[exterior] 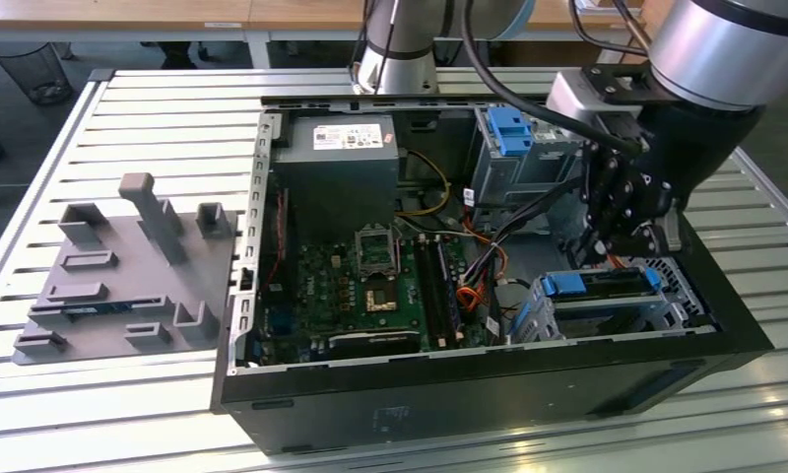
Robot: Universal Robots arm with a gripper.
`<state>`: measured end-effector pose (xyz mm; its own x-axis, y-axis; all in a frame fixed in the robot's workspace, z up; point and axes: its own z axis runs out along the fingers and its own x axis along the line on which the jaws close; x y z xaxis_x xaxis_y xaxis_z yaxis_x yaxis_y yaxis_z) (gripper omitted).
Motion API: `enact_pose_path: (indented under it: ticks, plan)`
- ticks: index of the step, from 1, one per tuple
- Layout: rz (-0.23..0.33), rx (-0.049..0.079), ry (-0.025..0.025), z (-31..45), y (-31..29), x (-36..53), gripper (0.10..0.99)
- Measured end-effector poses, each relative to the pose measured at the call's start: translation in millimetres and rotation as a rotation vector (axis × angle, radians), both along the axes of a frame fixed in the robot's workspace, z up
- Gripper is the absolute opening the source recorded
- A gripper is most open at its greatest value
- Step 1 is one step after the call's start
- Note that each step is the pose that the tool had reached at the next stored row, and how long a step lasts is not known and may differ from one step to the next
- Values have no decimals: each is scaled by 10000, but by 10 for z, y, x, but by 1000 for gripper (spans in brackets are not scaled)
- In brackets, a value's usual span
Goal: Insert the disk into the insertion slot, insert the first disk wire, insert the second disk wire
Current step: 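Insert the second disk wire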
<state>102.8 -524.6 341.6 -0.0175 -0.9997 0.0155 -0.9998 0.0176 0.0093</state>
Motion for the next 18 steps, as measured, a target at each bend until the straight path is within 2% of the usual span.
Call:
enact_pose_path:
  ticks: [6,8,9,12,13,18]
  plan:
    - [0,13,0,-4,-59,0,149]
    - [0,57,0,-6,-81,0,149]
    - [0,143,1,-7,-86,1,149]
    - [0,562,1,-10,-102,4,149]
    - [0,599,1,-12,-112,5,149]
    - [-6,602,2,-20,-181,9,149]
